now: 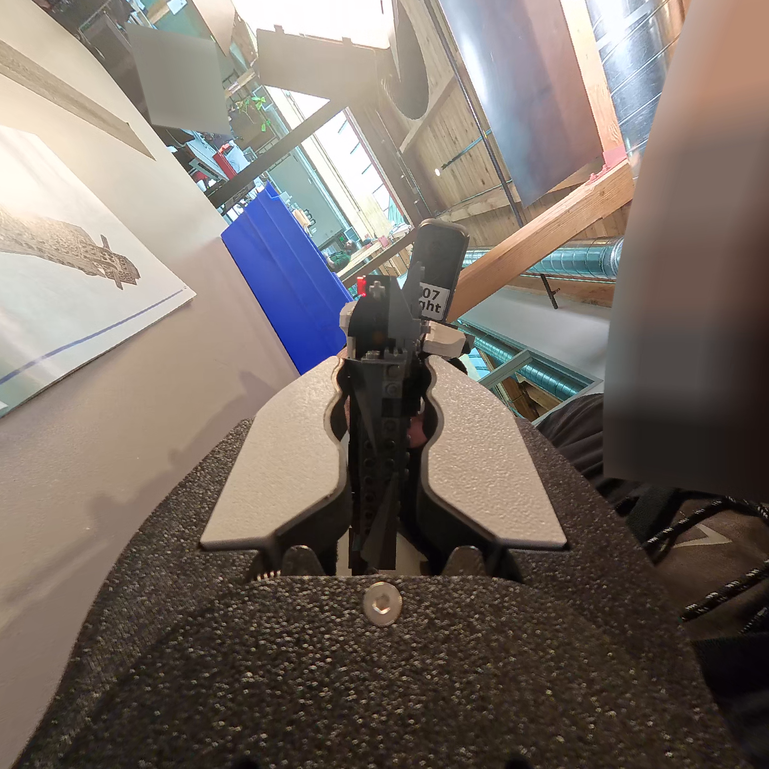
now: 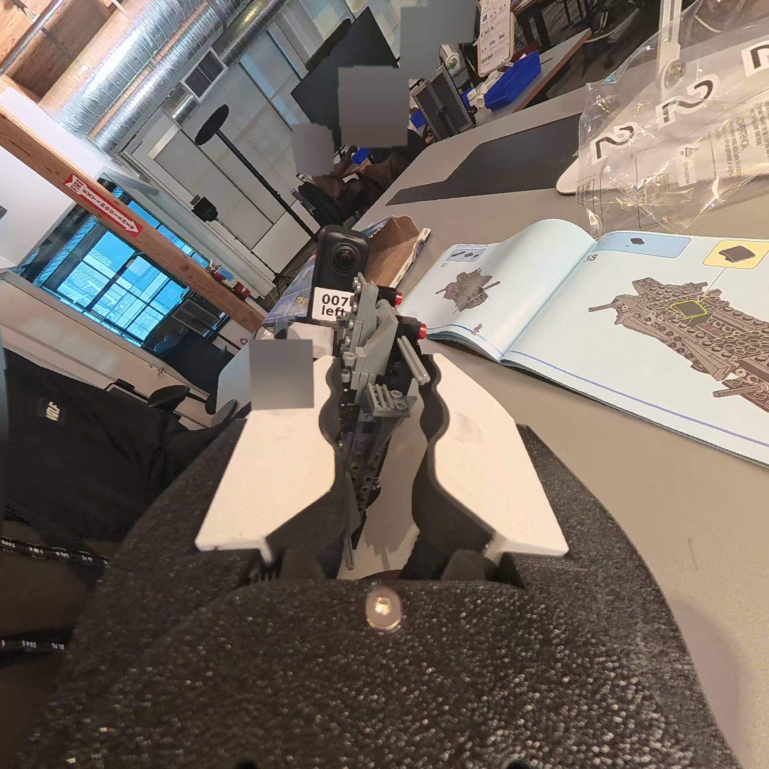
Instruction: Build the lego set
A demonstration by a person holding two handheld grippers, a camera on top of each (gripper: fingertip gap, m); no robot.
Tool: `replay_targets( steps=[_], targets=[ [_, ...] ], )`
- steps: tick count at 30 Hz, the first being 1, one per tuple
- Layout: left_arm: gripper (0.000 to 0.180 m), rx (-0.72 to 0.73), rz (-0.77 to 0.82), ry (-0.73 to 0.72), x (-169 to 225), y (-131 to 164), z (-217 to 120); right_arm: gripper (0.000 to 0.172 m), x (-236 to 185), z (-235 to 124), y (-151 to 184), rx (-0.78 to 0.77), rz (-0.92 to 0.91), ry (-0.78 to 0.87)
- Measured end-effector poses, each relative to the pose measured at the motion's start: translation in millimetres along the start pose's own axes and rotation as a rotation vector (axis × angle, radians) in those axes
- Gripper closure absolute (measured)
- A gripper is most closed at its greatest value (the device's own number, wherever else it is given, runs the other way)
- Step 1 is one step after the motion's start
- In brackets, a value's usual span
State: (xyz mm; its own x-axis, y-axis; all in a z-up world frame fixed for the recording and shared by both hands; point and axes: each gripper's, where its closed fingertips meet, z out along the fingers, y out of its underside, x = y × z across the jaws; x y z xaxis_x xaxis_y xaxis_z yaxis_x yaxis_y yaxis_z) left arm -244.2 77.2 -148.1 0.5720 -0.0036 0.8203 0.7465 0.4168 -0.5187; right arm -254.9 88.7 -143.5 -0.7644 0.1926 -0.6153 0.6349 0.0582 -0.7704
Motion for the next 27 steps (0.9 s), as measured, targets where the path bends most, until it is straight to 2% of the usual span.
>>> replay_targets(
  steps=[11,14,27],
  targets=[
    [0.147,0.014,-0.019,0.012,-0.6,-2.5,-0.7,0.134,-0.1,1.7,-1.9,0.021,-0.006,-0.018],
    [0.147,0.04,-0.032,0.028,-0.1,-6.7,-3.2,0.127,1.9,4.0,3.1,-0.009,-0.018,0.001],
    [0.147,0.032,-0.01,0.018,-0.2,-5.1,-1.8,0.129,-0.9,0.2,-2.9,0.045,0.0,-0.024]
  ],
)
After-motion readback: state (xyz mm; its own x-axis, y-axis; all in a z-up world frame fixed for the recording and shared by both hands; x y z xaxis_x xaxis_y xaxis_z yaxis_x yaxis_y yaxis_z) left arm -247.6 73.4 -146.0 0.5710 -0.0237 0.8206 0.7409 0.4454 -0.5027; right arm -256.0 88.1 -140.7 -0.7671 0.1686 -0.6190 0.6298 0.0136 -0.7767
